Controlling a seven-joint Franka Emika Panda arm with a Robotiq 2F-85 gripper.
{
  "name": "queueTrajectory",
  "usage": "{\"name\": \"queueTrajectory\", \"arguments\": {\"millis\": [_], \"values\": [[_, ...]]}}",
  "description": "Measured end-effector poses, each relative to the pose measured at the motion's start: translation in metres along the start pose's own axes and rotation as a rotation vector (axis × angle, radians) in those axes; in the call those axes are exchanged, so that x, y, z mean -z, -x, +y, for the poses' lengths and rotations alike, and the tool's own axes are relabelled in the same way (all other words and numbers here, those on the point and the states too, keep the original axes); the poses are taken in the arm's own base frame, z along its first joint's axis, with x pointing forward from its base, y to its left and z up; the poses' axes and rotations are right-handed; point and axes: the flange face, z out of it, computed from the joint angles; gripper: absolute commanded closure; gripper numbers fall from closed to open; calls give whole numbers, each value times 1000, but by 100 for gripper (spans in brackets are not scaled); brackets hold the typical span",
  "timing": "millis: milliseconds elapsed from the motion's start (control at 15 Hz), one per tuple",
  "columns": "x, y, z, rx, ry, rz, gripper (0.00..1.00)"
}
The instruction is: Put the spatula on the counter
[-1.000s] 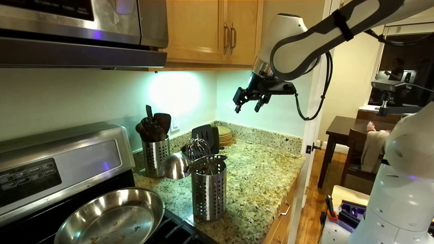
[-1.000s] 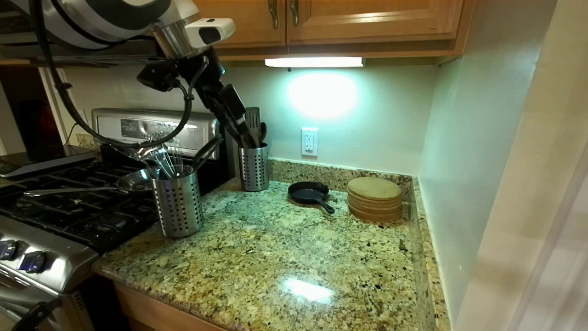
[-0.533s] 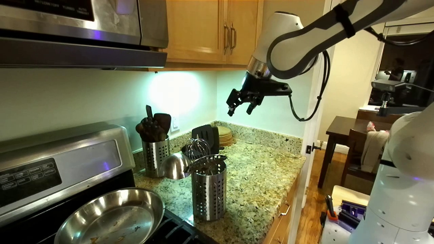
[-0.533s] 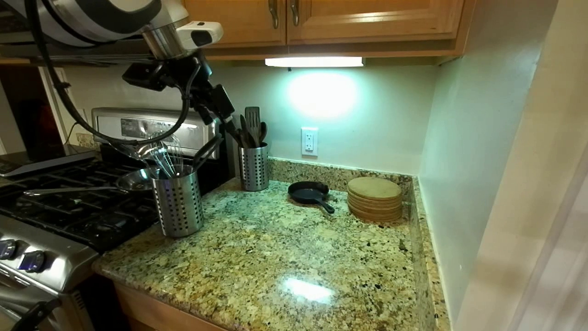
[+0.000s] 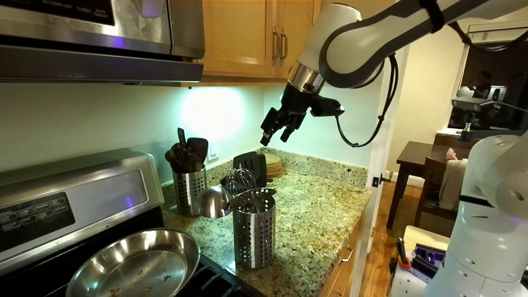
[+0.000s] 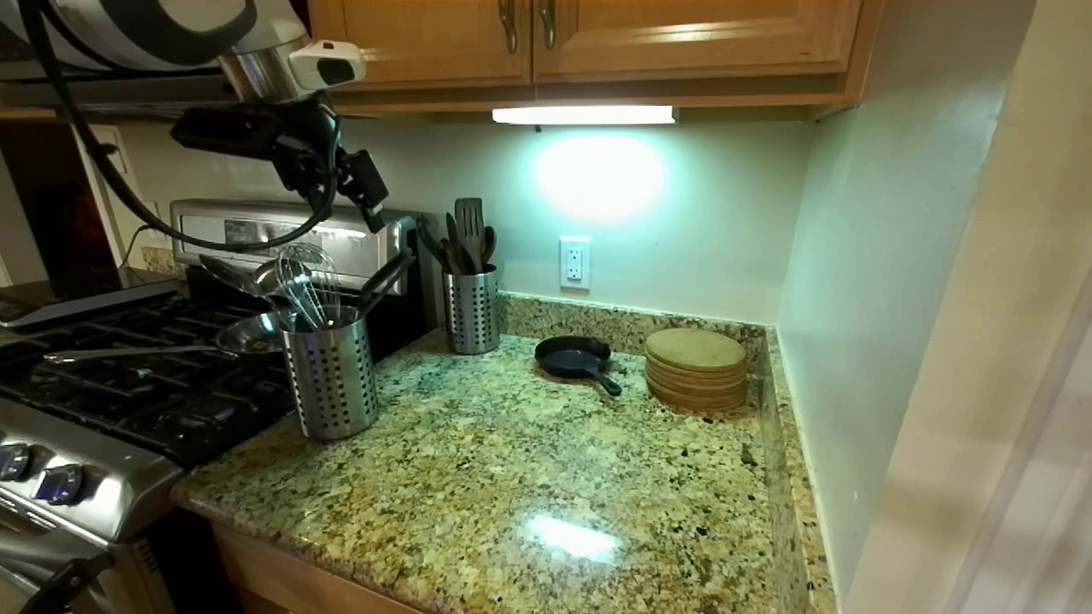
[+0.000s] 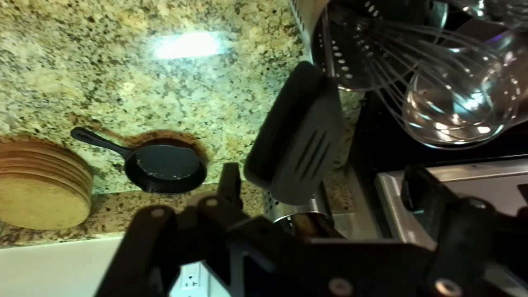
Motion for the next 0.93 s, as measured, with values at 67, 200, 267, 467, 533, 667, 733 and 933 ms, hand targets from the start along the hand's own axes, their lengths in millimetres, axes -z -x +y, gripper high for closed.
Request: {"name": "queueTrajectory", "arguments": {"millis": [67, 200, 267, 467, 533, 667, 733, 933], "values": [[1, 1, -7, 23, -24, -1, 0], [1, 2, -21, 68, -67, -5, 0], [1, 4, -26, 88, -84, -7, 0], [1, 6, -34, 132, -106, -10, 0], [0, 6, -34, 141, -106, -11, 0], [-3, 5, -31, 159, -106, -15, 0], [-5, 5, -29, 167, -106, -18, 0], [-12, -1, -18, 206, -105, -15, 0]]}}
